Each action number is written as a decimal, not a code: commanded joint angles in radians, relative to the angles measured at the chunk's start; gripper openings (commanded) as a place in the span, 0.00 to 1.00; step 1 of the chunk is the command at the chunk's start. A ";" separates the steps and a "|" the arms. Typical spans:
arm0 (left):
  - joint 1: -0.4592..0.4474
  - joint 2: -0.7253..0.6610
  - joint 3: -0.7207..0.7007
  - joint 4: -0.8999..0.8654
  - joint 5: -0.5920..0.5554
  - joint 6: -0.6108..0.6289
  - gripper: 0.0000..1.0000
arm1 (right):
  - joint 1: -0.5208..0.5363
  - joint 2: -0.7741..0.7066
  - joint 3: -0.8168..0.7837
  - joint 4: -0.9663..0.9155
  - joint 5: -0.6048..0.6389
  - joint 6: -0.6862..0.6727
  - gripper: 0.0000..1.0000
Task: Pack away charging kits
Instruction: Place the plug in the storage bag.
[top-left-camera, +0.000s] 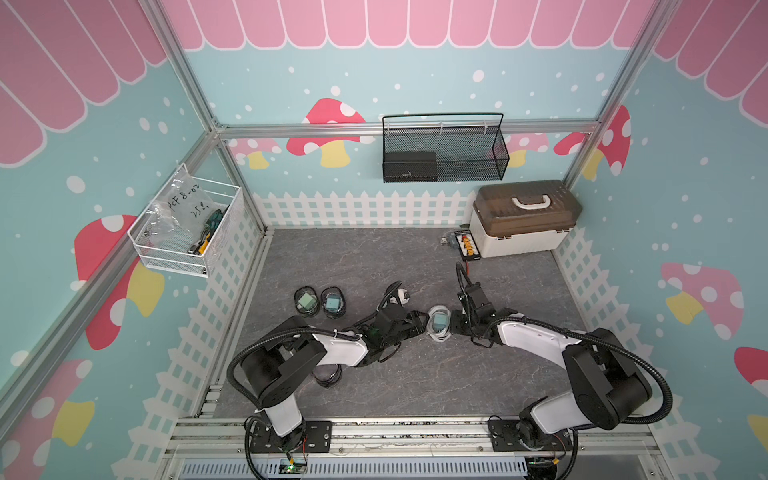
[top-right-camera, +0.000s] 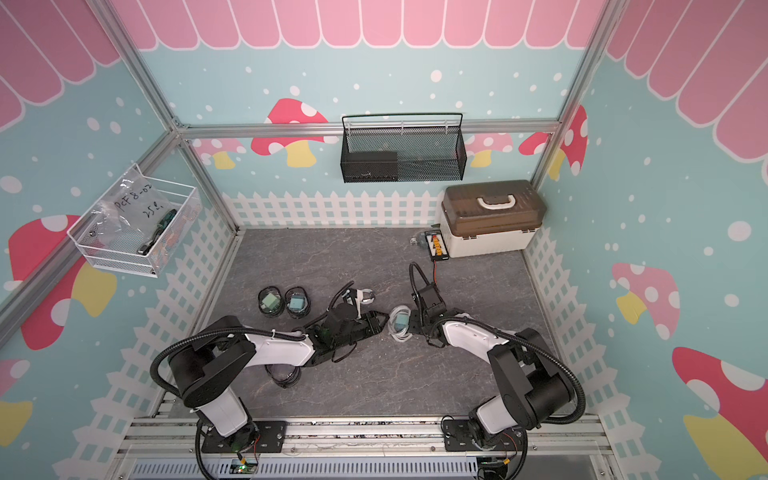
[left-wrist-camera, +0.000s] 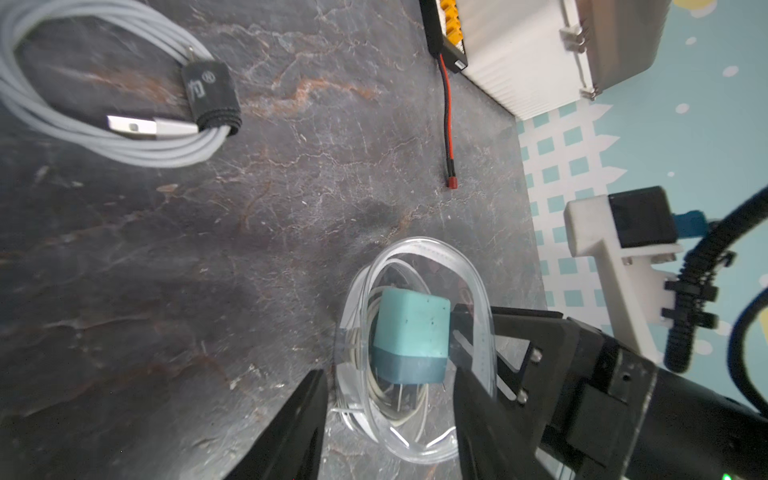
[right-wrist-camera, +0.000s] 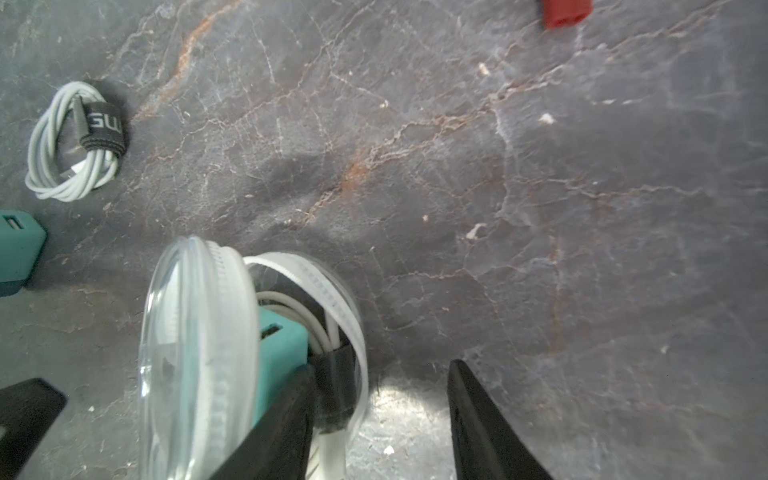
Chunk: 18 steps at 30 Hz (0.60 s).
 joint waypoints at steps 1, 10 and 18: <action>0.003 0.031 0.044 0.017 0.043 0.008 0.53 | 0.012 0.027 0.027 0.052 -0.051 -0.002 0.50; -0.005 0.056 0.066 0.007 0.051 0.020 0.55 | 0.012 0.035 0.033 0.021 0.009 -0.012 0.39; -0.014 0.105 0.076 0.013 0.062 0.022 0.62 | 0.000 -0.046 0.005 -0.019 0.064 -0.020 0.31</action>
